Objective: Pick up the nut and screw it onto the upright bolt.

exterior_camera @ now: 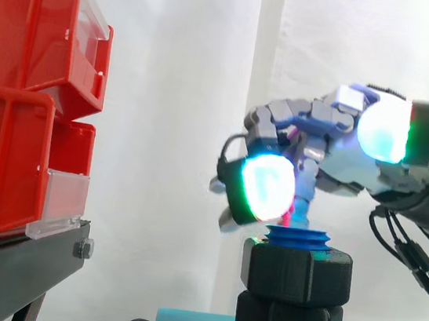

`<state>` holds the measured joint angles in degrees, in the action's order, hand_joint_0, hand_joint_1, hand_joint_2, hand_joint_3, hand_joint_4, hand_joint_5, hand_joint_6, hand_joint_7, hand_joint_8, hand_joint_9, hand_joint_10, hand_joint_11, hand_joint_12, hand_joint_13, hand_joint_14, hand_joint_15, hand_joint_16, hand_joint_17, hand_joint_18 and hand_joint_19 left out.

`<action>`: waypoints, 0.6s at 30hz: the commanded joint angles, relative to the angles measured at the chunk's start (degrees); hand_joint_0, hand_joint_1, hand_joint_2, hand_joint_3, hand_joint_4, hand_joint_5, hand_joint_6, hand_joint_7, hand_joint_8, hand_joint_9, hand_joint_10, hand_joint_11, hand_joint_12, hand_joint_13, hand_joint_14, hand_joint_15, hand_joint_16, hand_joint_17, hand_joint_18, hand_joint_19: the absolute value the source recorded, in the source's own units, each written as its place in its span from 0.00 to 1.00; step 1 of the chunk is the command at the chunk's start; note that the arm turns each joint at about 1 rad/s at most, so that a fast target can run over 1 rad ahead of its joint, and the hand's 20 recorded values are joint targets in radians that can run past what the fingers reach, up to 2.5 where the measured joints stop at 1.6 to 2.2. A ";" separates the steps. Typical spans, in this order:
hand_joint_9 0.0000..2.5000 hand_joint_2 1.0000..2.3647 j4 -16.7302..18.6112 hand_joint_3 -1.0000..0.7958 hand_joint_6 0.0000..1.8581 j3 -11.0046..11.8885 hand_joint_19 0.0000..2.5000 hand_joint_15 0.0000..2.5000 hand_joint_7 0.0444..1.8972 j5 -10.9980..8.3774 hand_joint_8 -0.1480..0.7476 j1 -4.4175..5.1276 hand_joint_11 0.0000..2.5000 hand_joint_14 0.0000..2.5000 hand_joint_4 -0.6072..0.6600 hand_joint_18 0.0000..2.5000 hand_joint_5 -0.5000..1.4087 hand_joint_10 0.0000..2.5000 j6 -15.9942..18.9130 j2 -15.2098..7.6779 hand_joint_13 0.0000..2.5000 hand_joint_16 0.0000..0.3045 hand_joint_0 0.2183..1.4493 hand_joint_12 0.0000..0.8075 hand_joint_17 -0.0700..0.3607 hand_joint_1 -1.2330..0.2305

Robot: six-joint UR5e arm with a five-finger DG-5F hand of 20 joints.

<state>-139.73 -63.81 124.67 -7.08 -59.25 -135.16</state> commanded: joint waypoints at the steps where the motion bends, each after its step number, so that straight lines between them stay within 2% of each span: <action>1: 0.51 0.00 -1.95 0.28 0.27 2.20 0.00 0.00 0.57 -0.04 0.51 0.23 0.06 0.00 0.71 0.27 0.22 0.00 0.19 -0.01 0.36 0.09 0.17 0.35 0.31 0.70; 3: 0.48 0.00 -1.95 0.28 0.27 2.38 0.00 0.00 0.55 -0.04 0.50 0.31 0.06 0.00 0.70 0.26 0.21 0.00 0.19 0.07 0.35 0.10 0.17 0.36 0.32 0.71; 9: 0.34 0.00 -1.95 0.28 0.27 2.46 0.00 0.00 0.39 -0.39 0.46 0.84 0.00 0.00 0.63 0.15 0.17 0.00 0.01 -0.01 0.25 0.12 0.16 0.42 0.36 0.72; 13: 0.17 0.00 -2.65 0.28 0.27 2.11 0.00 0.00 0.30 -1.36 0.39 1.72 0.00 0.00 0.57 0.00 0.15 0.00 -0.43 -0.01 0.13 0.13 0.16 0.41 0.37 0.73; 14: 0.12 0.00 -2.65 0.28 0.27 2.11 0.00 0.00 0.28 -1.36 0.38 1.72 0.00 0.00 0.55 0.00 0.14 0.00 -0.43 -0.01 0.09 0.13 0.16 0.41 0.37 0.74; 18: 0.06 0.00 -3.26 0.28 0.27 0.53 0.00 0.00 0.26 -2.50 0.35 2.42 0.00 0.00 0.53 0.00 0.13 0.00 -0.87 -0.01 0.04 0.14 0.16 0.41 0.38 0.75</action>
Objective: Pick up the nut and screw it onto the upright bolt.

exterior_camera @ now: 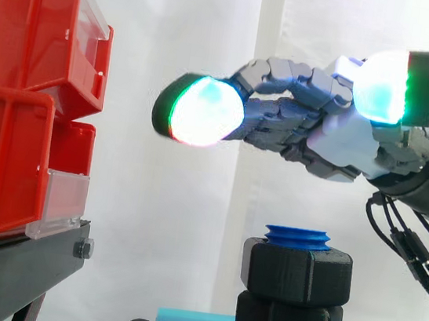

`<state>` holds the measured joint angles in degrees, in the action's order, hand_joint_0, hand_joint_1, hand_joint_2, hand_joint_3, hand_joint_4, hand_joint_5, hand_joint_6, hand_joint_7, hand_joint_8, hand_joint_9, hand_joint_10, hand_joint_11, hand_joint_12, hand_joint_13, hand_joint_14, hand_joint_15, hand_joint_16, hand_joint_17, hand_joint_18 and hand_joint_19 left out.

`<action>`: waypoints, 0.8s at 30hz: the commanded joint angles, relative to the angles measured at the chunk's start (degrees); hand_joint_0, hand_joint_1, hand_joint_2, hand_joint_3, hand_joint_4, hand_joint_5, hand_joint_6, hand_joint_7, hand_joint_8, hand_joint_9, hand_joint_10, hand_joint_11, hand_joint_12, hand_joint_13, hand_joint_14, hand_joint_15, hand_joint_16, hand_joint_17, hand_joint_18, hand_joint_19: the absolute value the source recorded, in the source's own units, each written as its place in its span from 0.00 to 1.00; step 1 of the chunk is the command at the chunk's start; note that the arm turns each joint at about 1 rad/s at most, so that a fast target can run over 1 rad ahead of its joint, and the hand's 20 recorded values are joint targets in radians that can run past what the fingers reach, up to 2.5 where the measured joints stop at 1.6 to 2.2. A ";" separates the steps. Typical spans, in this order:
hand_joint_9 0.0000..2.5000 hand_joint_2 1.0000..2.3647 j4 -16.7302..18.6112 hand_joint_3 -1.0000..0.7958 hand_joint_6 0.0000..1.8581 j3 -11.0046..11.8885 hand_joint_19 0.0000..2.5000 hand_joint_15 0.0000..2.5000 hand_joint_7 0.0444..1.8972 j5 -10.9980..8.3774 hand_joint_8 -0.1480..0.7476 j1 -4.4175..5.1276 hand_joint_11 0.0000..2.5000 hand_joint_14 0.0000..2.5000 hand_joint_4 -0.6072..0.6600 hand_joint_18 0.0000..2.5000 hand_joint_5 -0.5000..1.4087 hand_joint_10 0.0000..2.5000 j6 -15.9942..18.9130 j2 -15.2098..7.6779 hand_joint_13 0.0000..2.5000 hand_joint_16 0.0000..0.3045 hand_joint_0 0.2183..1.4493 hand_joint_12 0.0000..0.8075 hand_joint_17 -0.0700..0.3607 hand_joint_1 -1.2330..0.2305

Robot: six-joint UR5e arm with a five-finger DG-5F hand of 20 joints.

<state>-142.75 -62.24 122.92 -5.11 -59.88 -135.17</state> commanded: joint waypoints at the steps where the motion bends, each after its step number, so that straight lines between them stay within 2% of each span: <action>1: 0.04 0.00 -0.07 0.28 0.27 -2.19 0.00 0.00 0.26 -1.02 0.34 0.71 0.00 0.00 0.53 0.00 0.13 0.00 -0.24 0.00 0.02 0.14 0.16 0.41 0.38 0.76; 5: 0.01 0.00 1.51 0.28 0.27 -4.12 0.00 0.00 0.25 -1.28 0.33 0.89 0.00 0.00 0.54 0.00 0.13 0.00 -0.06 0.00 0.00 0.14 0.16 0.41 0.39 0.77; 24: 0.04 0.00 0.98 0.28 0.27 -4.30 0.00 0.00 0.27 -1.28 0.36 0.89 0.00 0.00 0.56 0.00 0.14 0.00 -0.24 0.00 0.01 0.14 0.16 0.42 0.39 0.77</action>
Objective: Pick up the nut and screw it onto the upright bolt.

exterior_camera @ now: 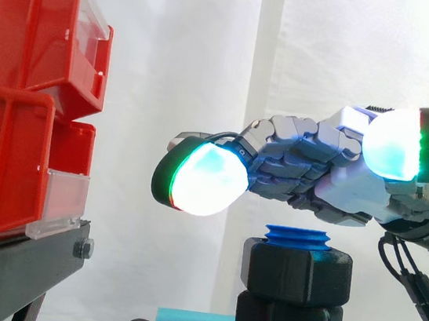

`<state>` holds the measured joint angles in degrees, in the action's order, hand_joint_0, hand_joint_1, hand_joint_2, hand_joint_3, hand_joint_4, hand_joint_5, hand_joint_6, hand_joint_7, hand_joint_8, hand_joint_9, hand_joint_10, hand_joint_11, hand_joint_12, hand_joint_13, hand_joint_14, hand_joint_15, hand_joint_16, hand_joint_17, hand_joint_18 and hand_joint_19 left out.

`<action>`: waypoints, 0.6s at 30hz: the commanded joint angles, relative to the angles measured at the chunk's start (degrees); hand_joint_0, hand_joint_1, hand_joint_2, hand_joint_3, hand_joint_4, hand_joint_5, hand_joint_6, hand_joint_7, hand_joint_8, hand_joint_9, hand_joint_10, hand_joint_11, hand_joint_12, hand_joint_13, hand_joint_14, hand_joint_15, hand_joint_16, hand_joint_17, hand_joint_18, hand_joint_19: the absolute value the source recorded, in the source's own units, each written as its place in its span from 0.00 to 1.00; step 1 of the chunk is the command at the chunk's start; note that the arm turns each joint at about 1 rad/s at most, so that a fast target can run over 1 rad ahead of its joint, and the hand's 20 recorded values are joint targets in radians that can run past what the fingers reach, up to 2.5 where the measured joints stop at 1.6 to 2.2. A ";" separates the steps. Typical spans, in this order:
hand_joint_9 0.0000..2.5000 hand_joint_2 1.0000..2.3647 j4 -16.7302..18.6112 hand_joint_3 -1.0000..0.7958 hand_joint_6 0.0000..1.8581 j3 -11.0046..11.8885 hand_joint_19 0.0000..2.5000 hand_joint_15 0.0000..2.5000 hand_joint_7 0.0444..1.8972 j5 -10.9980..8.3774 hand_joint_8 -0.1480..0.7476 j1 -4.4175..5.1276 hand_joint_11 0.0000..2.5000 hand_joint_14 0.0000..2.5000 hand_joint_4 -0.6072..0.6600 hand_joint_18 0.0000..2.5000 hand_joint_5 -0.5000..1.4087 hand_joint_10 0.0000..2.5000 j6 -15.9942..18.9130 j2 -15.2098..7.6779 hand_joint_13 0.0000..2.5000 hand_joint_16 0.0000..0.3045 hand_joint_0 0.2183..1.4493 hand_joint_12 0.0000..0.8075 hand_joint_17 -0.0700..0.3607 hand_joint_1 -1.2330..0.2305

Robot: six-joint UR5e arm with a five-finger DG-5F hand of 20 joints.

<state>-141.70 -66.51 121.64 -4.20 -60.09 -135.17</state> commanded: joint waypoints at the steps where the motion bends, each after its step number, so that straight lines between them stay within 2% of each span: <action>1: 0.04 0.00 -0.07 0.28 0.27 -0.20 0.00 0.00 0.28 0.00 0.37 -0.02 0.00 0.00 0.57 0.00 0.14 0.00 -0.02 0.00 0.02 0.14 0.16 0.42 0.39 0.77; 9: 0.07 0.00 1.51 0.28 0.27 -1.95 0.00 0.00 0.33 -0.44 0.40 -0.02 0.00 0.00 0.60 0.00 0.16 0.00 -0.02 0.00 0.04 0.14 0.16 0.42 0.38 0.76; 18: 0.08 0.00 1.69 0.28 0.27 -1.95 0.00 0.00 0.36 -0.53 0.41 -0.11 0.00 0.00 0.62 0.00 0.16 0.00 -0.02 0.00 0.06 0.13 0.16 0.42 0.38 0.76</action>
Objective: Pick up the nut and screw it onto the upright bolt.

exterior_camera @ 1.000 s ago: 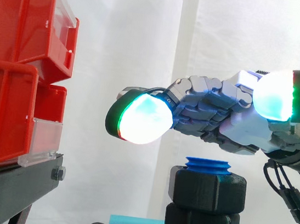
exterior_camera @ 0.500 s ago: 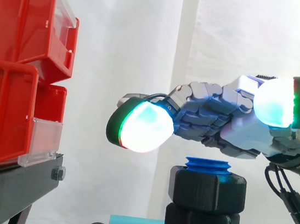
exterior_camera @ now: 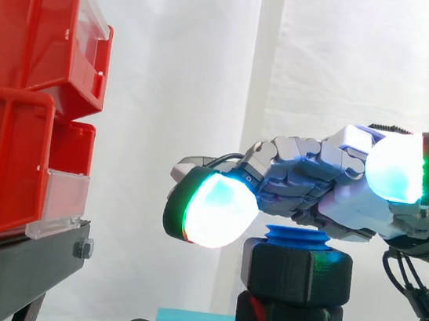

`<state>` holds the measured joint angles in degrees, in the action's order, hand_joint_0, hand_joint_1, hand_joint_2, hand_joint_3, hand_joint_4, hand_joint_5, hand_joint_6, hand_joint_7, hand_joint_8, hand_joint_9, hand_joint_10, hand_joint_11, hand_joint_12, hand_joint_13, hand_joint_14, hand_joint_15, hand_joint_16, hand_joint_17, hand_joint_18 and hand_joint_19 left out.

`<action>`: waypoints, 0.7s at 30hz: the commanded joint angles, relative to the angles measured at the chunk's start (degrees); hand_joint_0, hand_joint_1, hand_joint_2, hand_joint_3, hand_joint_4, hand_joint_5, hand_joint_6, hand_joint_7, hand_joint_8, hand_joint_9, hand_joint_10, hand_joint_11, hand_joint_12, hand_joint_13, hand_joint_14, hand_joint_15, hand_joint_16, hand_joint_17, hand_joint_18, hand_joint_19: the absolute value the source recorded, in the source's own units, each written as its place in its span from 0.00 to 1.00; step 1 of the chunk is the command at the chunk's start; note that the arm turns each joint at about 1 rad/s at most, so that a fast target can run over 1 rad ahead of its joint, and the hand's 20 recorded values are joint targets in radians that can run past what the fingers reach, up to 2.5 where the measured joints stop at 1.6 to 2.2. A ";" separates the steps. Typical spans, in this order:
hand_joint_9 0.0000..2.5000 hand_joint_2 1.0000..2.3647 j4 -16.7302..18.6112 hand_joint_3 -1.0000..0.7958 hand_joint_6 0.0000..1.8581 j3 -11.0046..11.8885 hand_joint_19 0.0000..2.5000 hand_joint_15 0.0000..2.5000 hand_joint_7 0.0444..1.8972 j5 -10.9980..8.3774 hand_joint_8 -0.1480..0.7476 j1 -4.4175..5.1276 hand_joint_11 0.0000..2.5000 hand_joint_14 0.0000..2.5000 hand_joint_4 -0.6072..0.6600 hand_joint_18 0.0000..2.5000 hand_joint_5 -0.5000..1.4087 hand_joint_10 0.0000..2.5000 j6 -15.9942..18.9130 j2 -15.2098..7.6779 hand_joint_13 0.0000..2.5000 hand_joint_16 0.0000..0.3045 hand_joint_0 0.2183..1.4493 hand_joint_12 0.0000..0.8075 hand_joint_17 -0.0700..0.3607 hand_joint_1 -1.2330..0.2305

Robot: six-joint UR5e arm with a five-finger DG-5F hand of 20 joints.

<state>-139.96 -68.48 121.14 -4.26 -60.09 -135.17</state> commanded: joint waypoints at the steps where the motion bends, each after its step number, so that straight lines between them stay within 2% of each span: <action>1: 0.08 0.00 -0.14 0.28 0.27 -0.07 0.00 0.00 0.36 -0.02 0.41 -0.04 0.00 0.00 0.62 0.00 0.17 0.00 -0.03 0.00 0.06 0.13 0.16 0.42 0.37 0.76; 8: 0.10 0.00 -0.31 0.28 0.27 -0.16 0.00 0.00 0.39 -0.02 0.42 -0.13 0.00 0.00 0.64 0.00 0.17 0.00 -0.11 0.00 0.07 0.13 0.16 0.42 0.37 0.76; 12: 0.10 0.00 1.27 0.28 0.27 -1.57 0.00 0.00 0.40 -0.11 0.43 -0.13 0.00 0.00 0.65 0.00 0.18 0.00 -0.03 0.00 0.08 0.13 0.16 0.42 0.37 0.76; 21: 0.15 0.00 1.71 0.28 0.27 -1.57 0.00 0.00 0.58 -0.20 0.47 -0.31 0.00 0.00 0.69 0.00 0.20 0.00 -0.03 0.00 0.12 0.11 0.17 0.40 0.34 0.75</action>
<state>-138.30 -70.02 120.94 -4.52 -60.12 -135.17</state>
